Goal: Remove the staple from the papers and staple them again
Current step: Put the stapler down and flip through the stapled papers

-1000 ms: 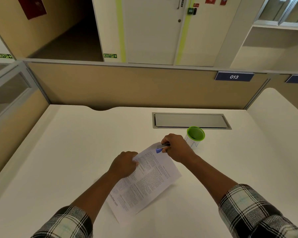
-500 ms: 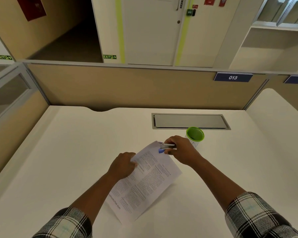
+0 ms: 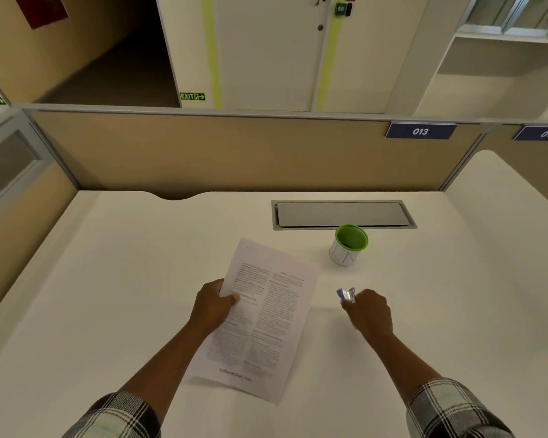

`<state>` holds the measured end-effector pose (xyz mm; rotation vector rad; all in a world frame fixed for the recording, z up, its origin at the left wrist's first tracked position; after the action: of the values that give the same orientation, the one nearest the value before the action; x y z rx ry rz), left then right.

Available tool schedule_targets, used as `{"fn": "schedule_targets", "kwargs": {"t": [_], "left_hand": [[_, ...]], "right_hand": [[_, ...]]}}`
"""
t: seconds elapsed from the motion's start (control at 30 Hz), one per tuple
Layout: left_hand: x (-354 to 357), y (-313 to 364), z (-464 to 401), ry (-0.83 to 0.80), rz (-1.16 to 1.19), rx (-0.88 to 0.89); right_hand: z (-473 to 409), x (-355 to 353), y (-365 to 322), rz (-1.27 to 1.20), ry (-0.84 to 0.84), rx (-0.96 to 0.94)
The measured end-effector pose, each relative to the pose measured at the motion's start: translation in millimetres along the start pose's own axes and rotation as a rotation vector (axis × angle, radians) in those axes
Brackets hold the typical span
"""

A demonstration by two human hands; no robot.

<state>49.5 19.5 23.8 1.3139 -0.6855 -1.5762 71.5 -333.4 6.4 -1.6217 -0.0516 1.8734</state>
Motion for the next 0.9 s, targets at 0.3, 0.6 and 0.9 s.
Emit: {"fn": "schedule_targets", "kwargs": {"t": [0.3,0.6,0.9], "left_hand": [[3.9,-5.5,9.7,0.075,0.144,-0.053],[7.5,1.5,21.1,0.086,0.301,-0.105],[16.0,7.1,24.3,0.066,0.351,-0.117]], "right_hand": [[4.6,18.0,14.5,-0.021,-0.013,0.050],[7.2,22.8,23.2,0.211,0.038,0.052],[31.5,4.1,-52.2,-0.502,-0.169,-0.245]]}}
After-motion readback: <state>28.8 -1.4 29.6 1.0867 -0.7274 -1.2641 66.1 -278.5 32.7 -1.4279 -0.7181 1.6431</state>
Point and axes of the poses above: each hand's wrist, its own z-axis away from the middle knuckle, its own x-axis out of the palm, y = z × x, the point moved 5 cm from there along -z, towards the middle knuckle, and after that the axes turned 1 degree about z, right-handed, at the moved point
